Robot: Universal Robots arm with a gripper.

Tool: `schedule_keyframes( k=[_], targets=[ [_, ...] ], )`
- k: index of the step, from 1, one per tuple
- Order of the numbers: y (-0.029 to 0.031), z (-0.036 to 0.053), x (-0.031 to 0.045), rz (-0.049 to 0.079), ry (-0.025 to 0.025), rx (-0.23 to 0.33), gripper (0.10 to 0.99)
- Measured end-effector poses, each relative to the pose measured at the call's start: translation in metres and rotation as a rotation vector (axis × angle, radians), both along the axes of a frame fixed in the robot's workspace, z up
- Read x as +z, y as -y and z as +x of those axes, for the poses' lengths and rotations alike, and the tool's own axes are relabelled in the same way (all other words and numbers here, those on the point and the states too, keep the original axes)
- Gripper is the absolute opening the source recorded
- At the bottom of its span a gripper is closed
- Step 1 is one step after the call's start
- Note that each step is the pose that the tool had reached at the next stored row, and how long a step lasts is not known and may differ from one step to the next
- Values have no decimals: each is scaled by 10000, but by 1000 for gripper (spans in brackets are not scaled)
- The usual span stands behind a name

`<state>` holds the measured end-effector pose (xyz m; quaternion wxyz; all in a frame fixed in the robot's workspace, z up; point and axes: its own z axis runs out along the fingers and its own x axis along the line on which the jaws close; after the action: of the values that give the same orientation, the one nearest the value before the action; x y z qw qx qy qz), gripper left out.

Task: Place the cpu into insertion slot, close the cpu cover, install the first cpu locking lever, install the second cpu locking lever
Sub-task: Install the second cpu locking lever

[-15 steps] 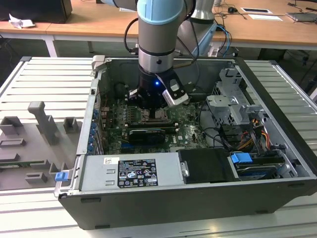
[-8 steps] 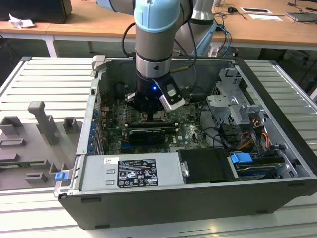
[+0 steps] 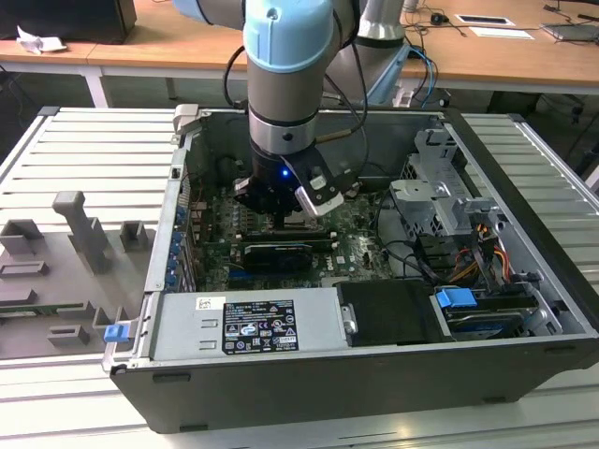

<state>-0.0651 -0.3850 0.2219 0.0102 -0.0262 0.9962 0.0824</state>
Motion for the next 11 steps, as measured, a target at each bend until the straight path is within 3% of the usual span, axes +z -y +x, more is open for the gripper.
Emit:
schedule_keyframes(
  k=[5,11],
  targets=[
    [39,-73,-60,201,37,0,106],
    [70,-124,-106,325,103,0,106]
  ],
)
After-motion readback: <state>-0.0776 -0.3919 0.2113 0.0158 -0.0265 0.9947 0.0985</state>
